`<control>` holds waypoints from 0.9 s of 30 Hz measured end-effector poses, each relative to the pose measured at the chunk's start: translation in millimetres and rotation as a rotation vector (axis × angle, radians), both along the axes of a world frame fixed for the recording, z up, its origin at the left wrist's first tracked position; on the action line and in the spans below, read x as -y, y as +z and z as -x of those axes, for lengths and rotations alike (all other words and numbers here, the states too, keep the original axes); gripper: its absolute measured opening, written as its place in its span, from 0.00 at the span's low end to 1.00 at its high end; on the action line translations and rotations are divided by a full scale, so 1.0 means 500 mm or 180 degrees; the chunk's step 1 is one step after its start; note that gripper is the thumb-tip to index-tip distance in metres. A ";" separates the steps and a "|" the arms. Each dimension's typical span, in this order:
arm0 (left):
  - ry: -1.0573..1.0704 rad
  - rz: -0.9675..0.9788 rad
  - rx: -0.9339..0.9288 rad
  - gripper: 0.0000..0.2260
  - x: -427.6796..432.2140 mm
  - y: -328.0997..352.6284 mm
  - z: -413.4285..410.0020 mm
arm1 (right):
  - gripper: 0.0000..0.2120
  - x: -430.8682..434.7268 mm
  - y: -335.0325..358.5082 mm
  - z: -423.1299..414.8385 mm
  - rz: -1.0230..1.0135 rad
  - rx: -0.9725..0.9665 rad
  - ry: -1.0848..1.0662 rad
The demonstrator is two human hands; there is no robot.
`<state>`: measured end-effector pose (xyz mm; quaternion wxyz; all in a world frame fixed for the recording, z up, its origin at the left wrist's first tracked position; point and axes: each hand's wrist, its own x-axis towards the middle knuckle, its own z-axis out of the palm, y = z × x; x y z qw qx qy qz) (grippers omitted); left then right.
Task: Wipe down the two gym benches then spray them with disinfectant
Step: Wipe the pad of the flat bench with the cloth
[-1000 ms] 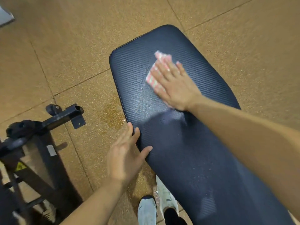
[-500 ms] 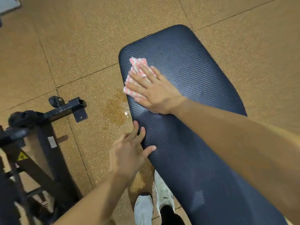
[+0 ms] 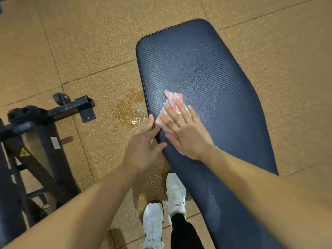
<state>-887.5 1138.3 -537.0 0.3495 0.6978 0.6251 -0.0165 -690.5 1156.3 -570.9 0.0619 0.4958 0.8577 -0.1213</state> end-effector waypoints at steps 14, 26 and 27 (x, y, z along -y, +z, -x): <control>0.0609 0.0941 0.0446 0.16 0.300 0.109 0.090 | 0.26 0.263 0.054 0.000 0.0645 0.0120 -0.0601; 0.0681 0.1057 0.0777 0.17 0.529 0.179 0.020 | 0.29 0.606 0.077 -0.084 0.0920 0.0217 -0.0559; 0.0624 0.1094 0.0838 0.18 0.543 0.172 -0.002 | 0.29 0.639 0.077 -0.099 0.0909 0.0119 -0.0684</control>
